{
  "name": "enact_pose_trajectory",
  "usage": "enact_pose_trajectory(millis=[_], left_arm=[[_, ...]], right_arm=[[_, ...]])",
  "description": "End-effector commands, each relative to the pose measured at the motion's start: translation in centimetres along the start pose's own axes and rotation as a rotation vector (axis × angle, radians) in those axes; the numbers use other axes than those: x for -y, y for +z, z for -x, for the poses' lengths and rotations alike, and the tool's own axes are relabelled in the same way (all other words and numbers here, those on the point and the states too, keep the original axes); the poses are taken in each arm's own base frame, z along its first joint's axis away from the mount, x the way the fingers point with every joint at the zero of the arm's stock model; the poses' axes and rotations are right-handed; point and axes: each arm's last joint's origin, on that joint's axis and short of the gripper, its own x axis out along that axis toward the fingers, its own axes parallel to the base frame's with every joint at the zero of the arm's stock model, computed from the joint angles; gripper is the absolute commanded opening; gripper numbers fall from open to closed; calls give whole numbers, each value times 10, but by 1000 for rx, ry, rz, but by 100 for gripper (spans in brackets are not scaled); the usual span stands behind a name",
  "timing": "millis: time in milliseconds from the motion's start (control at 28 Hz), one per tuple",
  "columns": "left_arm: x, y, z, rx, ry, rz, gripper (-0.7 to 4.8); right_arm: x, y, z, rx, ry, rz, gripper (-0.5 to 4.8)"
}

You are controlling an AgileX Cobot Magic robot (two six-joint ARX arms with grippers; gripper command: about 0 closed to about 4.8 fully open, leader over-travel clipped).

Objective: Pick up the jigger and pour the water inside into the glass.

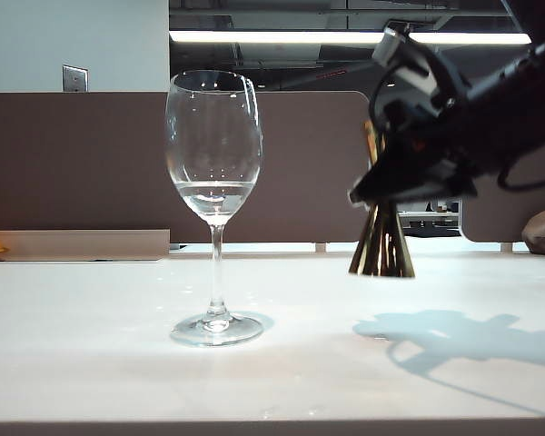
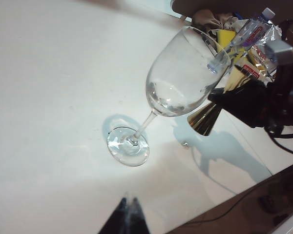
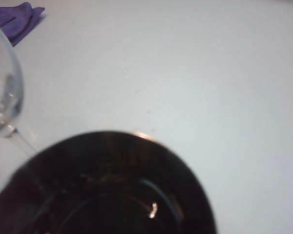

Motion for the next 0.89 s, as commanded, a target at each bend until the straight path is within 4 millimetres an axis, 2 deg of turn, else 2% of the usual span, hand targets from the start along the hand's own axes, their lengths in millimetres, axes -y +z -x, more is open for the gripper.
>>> enact_pose_trajectory(millis=[36,322,429,607,893], left_arm=[[1,2,1,12,-6,-8,-2],[1,2,1,12,-6,-8,-2],[1,2,1,12,-6,-8,-2],[1,2,1,12,-6,-8,-2],[1,2,1,12,-6,-8,-2]], right_arm=[[-2,16,7,57,0,36,-1],[-4,55,13,39,0,48,-1],[-5,81,17,43,-6,97,-1],[-6,110,26,25,-53,166,-1],[-5,122,23,8,-68,160,-1]])
